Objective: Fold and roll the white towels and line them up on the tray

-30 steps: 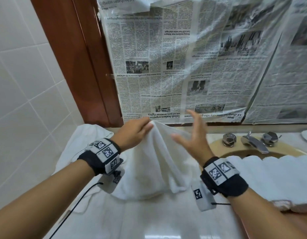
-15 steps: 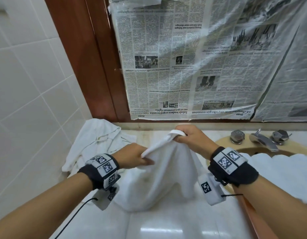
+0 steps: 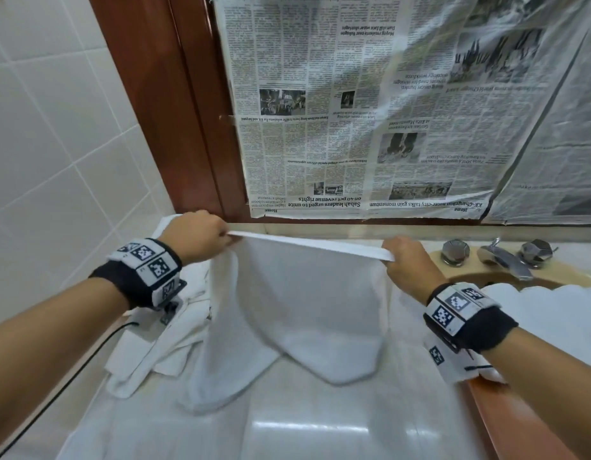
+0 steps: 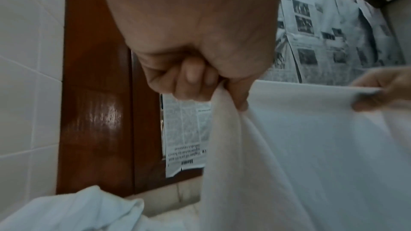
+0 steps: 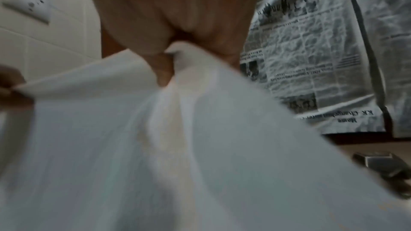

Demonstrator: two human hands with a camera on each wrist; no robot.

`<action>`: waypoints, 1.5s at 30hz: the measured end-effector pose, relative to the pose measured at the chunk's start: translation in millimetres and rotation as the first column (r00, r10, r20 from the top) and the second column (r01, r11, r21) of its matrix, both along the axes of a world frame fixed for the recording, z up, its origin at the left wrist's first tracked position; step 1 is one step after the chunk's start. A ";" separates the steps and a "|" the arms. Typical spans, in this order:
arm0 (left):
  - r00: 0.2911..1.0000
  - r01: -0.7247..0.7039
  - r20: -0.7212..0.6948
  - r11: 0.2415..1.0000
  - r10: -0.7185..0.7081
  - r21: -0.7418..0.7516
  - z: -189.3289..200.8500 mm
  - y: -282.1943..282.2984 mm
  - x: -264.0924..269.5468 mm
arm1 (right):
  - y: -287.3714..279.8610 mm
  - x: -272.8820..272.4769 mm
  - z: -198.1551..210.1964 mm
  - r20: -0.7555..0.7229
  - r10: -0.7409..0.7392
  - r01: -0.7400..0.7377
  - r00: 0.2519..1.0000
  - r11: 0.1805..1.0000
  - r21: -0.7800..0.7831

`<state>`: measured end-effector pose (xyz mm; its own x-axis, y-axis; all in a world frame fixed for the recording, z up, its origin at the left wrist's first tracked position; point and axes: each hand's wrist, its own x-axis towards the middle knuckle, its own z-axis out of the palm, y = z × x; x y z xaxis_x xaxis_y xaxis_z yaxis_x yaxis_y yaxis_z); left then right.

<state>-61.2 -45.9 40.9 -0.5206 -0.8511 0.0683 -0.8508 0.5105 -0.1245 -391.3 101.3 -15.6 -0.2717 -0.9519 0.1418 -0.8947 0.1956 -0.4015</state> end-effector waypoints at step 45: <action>0.636 -0.269 -0.390 0.665 0.666 0.696 -241.7 10.8 -86.2 | 85.1 7.0 -133.8 0.585 -0.655 0.324 0.478 0.750 0.576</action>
